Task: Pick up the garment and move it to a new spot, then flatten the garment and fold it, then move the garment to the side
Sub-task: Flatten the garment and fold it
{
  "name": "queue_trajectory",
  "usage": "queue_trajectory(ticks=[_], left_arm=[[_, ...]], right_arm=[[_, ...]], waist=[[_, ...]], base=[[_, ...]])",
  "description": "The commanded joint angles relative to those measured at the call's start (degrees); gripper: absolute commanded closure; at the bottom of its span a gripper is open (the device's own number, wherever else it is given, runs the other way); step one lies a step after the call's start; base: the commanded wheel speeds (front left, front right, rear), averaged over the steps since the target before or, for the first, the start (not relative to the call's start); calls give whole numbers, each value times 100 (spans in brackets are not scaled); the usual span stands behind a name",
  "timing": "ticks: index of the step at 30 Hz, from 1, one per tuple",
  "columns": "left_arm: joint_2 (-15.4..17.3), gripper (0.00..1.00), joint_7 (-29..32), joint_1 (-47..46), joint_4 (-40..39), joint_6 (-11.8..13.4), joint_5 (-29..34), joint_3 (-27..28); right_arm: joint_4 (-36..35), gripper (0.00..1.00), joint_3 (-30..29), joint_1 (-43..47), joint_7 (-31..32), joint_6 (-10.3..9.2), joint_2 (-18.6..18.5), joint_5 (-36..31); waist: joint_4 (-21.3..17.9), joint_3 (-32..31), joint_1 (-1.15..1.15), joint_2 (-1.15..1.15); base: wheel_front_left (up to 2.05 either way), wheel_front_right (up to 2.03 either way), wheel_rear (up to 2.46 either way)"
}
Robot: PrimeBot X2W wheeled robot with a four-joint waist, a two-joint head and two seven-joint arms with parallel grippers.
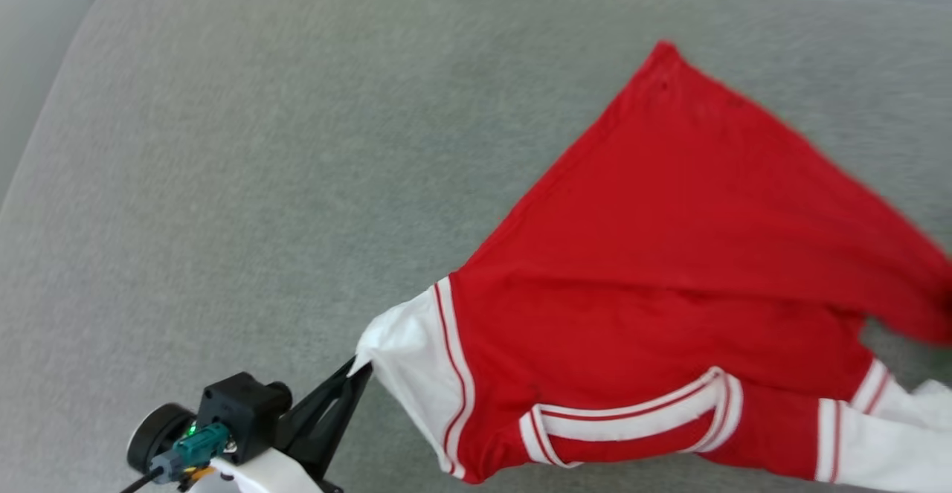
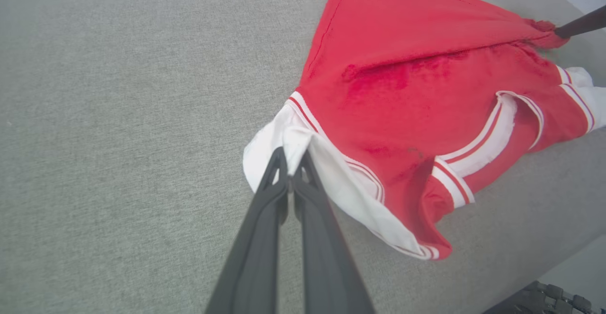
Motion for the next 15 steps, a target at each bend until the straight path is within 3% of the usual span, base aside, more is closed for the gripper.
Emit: queue_trajectory(ticks=[1, 15], left_arm=[[66, 100, -47, 176, 68, 71, -73, 50], [22, 100, -221, 502, 360, 73, -311, 56]], right_arm=[[-195, 100, -34, 652, -84, -4, 120, 141], [-1339, 100, -709, 2915, -683, -4, 867, 277]], waist=[[-494, -518, 0, 0], [-782, -939, 0, 0]], base=[[0, 0, 0], [0, 0, 0]])
